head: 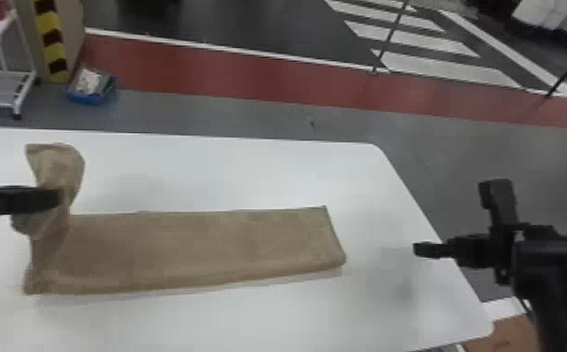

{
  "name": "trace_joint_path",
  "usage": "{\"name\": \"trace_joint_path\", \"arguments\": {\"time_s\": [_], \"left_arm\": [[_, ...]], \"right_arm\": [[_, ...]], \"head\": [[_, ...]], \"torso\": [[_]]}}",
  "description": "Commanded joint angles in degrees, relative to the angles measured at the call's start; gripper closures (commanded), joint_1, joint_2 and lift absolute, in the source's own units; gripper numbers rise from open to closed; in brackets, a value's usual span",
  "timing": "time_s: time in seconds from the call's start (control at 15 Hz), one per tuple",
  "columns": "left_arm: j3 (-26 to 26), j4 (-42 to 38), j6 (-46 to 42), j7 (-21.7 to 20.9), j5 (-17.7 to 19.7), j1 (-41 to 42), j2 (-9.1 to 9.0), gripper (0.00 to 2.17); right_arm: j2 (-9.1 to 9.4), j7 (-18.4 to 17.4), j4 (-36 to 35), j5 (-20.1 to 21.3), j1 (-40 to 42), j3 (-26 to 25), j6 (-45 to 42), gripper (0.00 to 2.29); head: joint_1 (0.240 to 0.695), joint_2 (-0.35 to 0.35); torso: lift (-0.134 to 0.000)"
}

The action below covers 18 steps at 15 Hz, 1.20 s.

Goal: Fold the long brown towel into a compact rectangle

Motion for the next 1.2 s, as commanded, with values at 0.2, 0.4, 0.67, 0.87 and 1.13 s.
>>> {"name": "trace_joint_path", "arguments": {"time_s": [0.2, 0.4, 0.67, 0.87, 1.13], "left_arm": [[-13.4, 0.26, 0.27, 2.75, -3.6, -1.42, -4.33, 2.14], [-19.37, 0.44, 0.27, 5.21, -3.95, -0.72, -4.33, 2.14], [-25.7, 4.83, 0.27, 9.7, -4.21, -1.07, -4.33, 2.14], [-29.22, 8.53, 0.27, 15.94, -2.89, -2.65, -4.33, 2.05], [-31.06, 9.14, 0.27, 20.07, 3.7, -1.86, -4.33, 0.0]], "right_arm": [[-0.85, 0.06, -0.99, -1.18, 1.3, -1.82, 0.53, 0.09], [-1.29, 0.06, -0.9, -1.44, 1.56, -2.61, 0.18, 0.09], [-1.2, -0.02, -0.11, -1.44, 1.21, -2.17, -0.52, 0.09], [-1.03, -0.02, -0.03, -1.35, 1.12, -2.0, -0.52, 0.09], [-0.94, -0.02, 0.06, -1.44, 1.12, -1.91, -0.87, 0.09]], "head": [[0.695, -0.35], [0.695, -0.35], [0.695, -0.35], [0.695, -0.35], [0.695, -0.35]], "torso": [[-0.12], [-0.12], [-0.12], [-0.12], [-0.12]]}}
